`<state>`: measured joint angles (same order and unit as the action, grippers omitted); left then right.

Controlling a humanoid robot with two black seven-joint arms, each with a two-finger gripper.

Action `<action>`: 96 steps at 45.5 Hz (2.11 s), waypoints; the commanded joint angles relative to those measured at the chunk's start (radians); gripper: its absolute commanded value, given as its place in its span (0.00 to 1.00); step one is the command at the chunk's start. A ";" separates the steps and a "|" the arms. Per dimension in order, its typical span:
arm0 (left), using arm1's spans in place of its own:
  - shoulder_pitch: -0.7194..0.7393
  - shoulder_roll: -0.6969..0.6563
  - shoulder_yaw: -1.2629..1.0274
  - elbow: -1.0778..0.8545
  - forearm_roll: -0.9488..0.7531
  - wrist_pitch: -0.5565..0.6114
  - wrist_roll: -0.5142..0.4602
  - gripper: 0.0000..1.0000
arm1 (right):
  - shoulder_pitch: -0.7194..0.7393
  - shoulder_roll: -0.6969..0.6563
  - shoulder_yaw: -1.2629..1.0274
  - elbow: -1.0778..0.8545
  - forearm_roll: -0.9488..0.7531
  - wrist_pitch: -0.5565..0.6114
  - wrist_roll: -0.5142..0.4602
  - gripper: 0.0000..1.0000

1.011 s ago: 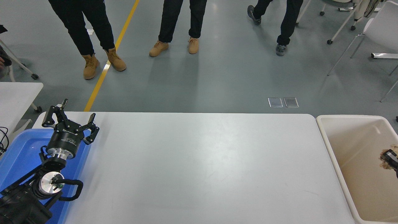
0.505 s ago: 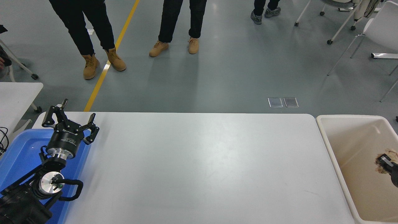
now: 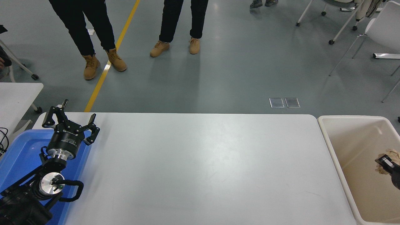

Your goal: Clean the table surface

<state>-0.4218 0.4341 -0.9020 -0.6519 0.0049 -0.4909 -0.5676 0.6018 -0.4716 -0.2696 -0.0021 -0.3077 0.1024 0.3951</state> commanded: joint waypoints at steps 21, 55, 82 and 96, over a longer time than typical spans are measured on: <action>0.000 0.000 0.000 0.000 0.000 0.000 0.000 0.99 | -0.007 -0.002 0.035 0.004 0.007 -0.052 0.002 0.89; 0.000 0.000 0.000 0.000 0.000 0.000 0.000 0.99 | 0.113 -0.240 0.596 0.317 0.009 -0.037 0.002 0.98; 0.000 0.000 0.000 0.000 0.000 0.000 0.000 0.99 | 0.139 -0.275 0.862 0.498 0.417 -0.044 -0.039 0.99; 0.000 0.000 0.000 0.000 0.001 0.000 0.000 0.99 | 0.138 -0.277 0.914 0.613 0.524 -0.049 -0.053 0.98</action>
<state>-0.4219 0.4341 -0.9020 -0.6519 0.0050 -0.4909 -0.5676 0.7369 -0.7458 0.5982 0.5275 0.1143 0.0567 0.3523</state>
